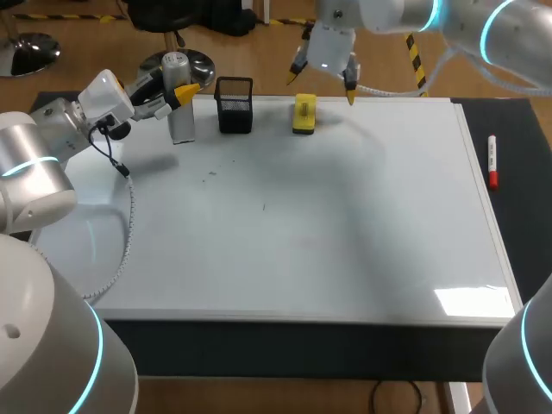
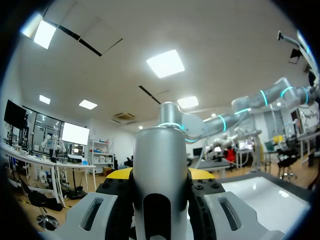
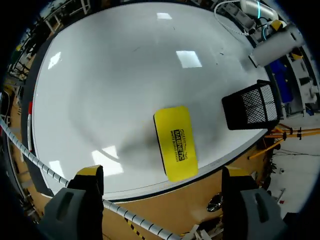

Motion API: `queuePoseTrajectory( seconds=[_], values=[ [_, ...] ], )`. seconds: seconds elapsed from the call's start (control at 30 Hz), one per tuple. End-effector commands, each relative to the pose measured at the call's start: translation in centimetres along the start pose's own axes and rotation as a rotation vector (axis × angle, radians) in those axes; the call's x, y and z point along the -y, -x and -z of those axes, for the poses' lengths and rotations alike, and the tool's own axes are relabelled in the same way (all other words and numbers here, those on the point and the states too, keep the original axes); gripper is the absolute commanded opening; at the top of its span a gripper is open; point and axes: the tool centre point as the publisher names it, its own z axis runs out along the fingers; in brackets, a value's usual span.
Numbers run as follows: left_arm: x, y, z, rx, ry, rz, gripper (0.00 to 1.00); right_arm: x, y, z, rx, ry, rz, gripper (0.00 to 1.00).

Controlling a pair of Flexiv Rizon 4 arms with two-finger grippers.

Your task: Pick up the inspection probe, press it on each red-marked spot on the whiteboard one by one, put down the probe, pick up the eraser, and wipe off all the red marks.

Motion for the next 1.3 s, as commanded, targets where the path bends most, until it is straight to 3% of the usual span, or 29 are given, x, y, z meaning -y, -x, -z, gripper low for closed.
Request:
queuePoseTrajectory(
  seconds=[0.03, 0.57, 0.73, 1.07, 1.17, 1.3],
  values=[
    [0.1, 0.0, 0.0, 0.000, 0.002, 0.000, 0.00, -1.7, -3.6, 4.4, 0.082, -0.103, -0.028, 1.00],
    [0.1, 0.0, 0.0, 0.000, 0.002, 0.000, 0.00, -2.0, -8.7, 13.8, 0.238, -0.126, -0.231, 1.00],
    [0.1, 0.0, 0.0, 0.000, 0.002, 0.000, 0.00, -1.3, -10.2, 15.3, 0.189, -0.039, -0.390, 1.00],
    [0.1, 0.0, 0.0, 0.000, 0.002, 0.000, 0.00, -0.6, -13.5, 17.3, 0.244, 0.004, -0.516, 1.00],
    [0.1, 0.0, 0.0, 0.000, 0.002, 0.000, 0.00, -0.7, -14.3, 17.9, 0.263, 0.016, -0.536, 1.00],
    [0.1, 0.0, 0.0, 0.000, 0.002, 0.000, 0.00, -0.8, -15.4, 18.6, 0.369, -0.006, -0.500, 1.00]
  ],
)
